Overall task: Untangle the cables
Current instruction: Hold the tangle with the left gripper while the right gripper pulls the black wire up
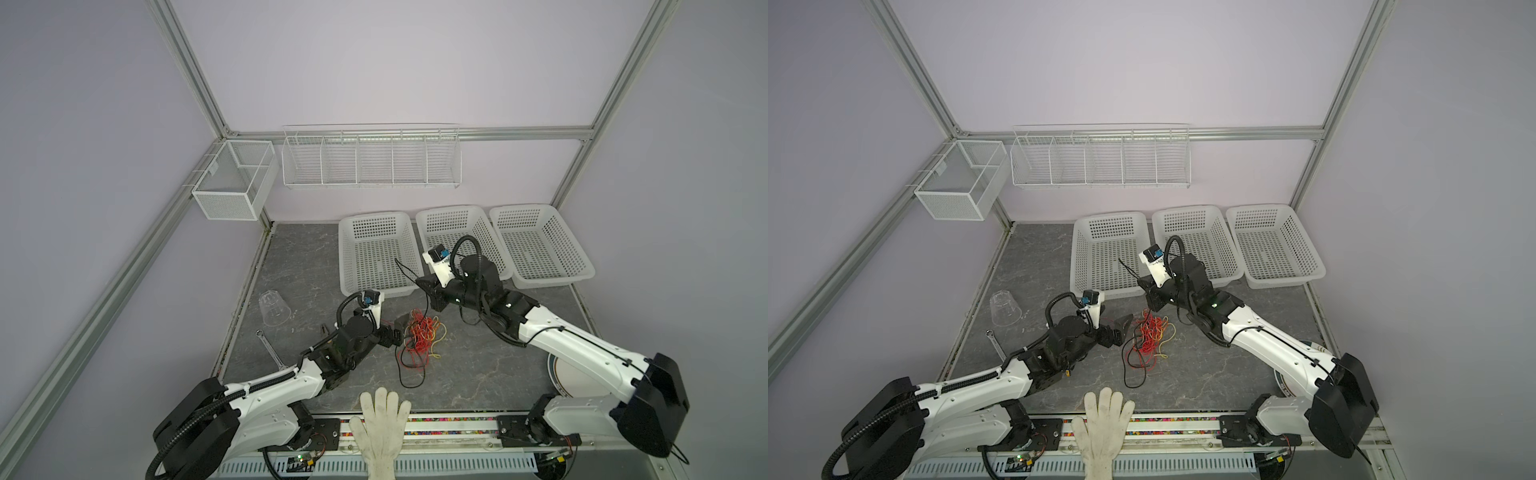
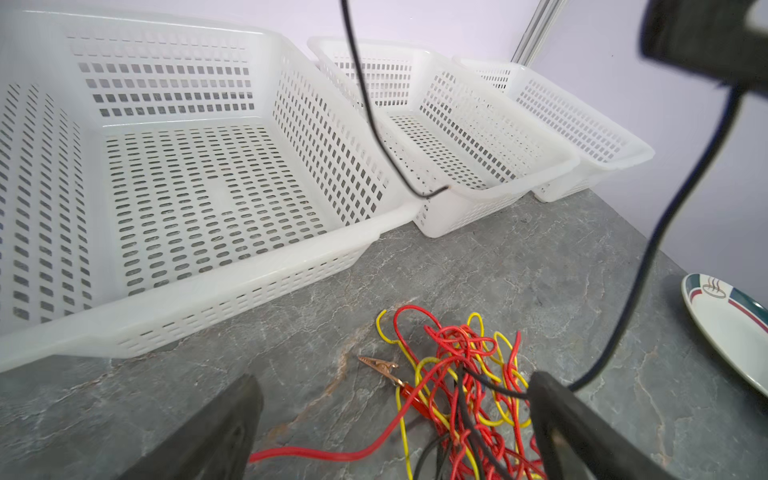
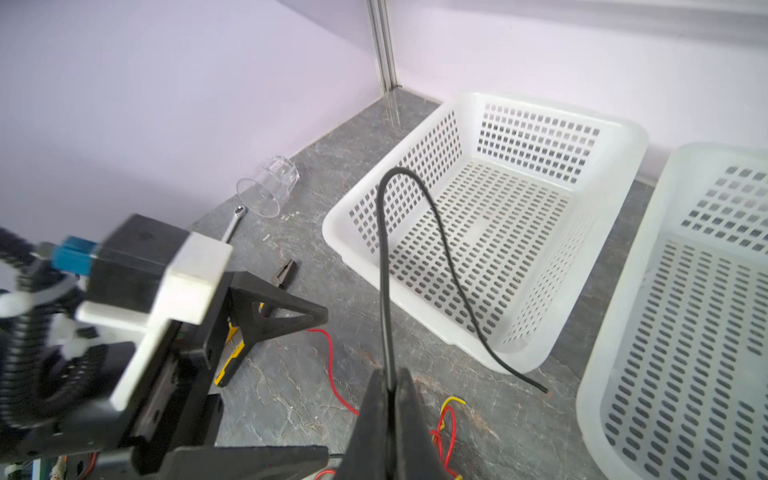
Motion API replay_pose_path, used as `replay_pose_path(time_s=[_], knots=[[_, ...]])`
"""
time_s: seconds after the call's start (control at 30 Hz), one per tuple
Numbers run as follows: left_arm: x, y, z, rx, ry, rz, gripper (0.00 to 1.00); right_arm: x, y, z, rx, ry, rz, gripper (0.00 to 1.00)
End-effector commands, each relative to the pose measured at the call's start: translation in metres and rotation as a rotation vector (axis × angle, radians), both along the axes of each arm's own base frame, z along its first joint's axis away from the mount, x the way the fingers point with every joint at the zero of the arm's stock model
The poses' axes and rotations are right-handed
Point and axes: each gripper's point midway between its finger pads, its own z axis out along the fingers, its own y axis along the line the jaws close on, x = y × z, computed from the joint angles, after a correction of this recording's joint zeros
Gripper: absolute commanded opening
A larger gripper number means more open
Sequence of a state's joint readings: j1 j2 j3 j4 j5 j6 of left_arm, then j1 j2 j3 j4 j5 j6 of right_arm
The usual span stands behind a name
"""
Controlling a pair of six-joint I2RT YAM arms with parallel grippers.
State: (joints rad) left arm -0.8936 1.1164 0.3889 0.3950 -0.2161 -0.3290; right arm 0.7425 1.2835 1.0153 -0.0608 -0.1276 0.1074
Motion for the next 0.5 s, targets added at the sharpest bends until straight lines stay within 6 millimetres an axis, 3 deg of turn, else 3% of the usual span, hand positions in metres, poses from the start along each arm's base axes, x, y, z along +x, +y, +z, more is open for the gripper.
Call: replay_pose_path(time_s=[0.0, 0.47], knots=[[0.003, -0.007, 0.025, -0.045, -0.049, -0.008, 0.99, -0.008, -0.003, 0.021, 0.011, -0.044, 0.012, 0.07], [0.005, -0.004, 0.021, -0.018, -0.072, 0.000, 0.99, -0.026, -0.016, 0.132, 0.220, -0.261, 0.027, 0.06]])
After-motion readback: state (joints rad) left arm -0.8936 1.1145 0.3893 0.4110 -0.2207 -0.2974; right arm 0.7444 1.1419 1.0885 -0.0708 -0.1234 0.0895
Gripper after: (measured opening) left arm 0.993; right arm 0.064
